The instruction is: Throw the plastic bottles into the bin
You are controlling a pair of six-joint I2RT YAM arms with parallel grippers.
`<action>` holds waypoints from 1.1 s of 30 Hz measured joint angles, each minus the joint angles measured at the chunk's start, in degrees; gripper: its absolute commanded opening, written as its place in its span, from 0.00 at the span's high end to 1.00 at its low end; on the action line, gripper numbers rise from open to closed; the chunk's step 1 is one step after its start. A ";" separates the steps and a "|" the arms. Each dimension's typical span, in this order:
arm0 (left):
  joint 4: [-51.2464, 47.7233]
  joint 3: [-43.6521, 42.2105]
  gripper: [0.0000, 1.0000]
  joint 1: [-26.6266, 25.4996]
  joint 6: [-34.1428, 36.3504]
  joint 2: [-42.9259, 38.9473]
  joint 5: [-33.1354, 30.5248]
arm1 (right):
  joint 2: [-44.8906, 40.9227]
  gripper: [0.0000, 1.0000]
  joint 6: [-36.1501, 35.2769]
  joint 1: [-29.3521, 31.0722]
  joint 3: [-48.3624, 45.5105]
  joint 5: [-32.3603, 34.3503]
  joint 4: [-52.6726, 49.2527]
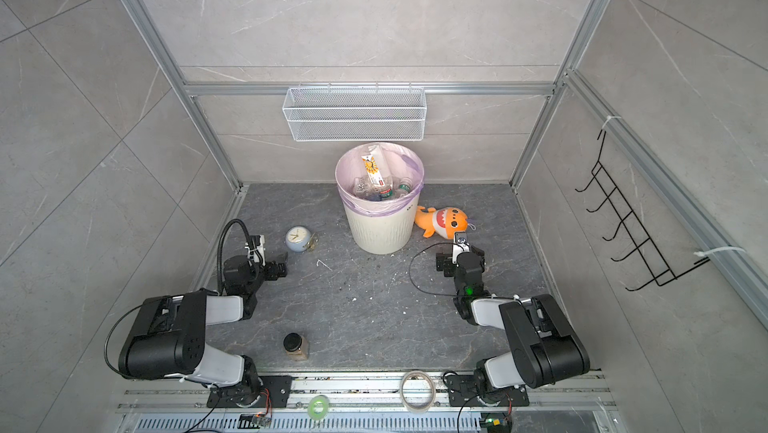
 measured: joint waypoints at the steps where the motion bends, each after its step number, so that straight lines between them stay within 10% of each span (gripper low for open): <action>1: 0.00 0.00 0.00 0.00 0.00 0.00 0.00 | 0.20 0.00 0.17 -0.52 0.07 -0.63 0.04; 33: -0.02 0.00 0.00 0.00 0.00 0.07 0.00 | 3.41 0.00 1.70 -4.28 0.68 -4.48 0.76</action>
